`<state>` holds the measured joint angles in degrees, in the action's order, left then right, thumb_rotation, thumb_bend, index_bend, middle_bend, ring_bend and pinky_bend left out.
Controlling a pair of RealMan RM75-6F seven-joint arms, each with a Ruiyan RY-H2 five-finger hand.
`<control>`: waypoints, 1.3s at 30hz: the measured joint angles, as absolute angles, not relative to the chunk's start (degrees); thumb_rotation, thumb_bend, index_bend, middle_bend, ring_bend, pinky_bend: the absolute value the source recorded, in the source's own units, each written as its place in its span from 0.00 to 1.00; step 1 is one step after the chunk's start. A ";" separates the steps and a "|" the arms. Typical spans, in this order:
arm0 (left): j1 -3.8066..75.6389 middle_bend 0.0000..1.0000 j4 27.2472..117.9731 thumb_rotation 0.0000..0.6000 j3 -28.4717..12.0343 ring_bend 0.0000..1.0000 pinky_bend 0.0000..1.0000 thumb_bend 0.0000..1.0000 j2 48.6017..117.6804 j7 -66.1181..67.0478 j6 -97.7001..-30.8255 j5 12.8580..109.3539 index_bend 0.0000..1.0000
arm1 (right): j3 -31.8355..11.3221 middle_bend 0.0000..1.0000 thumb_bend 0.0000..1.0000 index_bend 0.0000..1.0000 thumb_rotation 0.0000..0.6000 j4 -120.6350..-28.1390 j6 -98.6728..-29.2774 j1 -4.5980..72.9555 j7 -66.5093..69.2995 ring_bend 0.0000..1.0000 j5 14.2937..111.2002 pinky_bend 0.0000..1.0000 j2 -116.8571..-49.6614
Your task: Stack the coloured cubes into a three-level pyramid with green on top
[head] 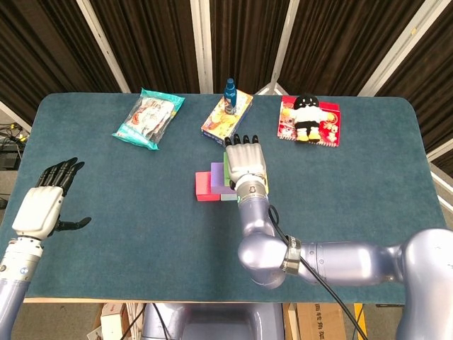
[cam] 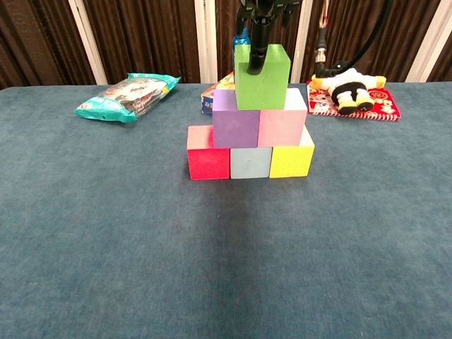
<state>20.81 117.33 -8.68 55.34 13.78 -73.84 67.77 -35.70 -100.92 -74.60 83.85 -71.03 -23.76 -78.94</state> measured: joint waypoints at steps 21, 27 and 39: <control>19.85 0.00 117.18 1.00 -9.22 0.00 0.00 0.11 54.99 12.37 -75.85 69.03 0.00 | -33.48 0.00 0.34 0.00 1.00 -118.15 -78.16 72.06 -63.73 0.00 -10.19 0.00 -64.35; 19.26 0.00 116.38 1.00 -9.22 0.00 0.00 0.11 55.62 12.22 -77.28 69.92 0.00 | -28.60 0.00 0.34 0.00 1.00 -122.01 -78.06 61.59 -54.04 0.00 2.00 0.00 -59.70; 13.98 0.00 107.65 1.00 -6.29 0.00 0.00 0.11 59.30 7.79 -83.31 74.35 0.00 | -12.73 0.00 0.34 0.00 1.00 -120.60 -80.62 38.49 -29.32 0.00 41.92 0.00 -59.50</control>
<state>13.98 107.65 -6.29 59.30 7.79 -83.31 74.35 -12.73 -120.60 -80.62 38.49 -29.32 41.92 -59.50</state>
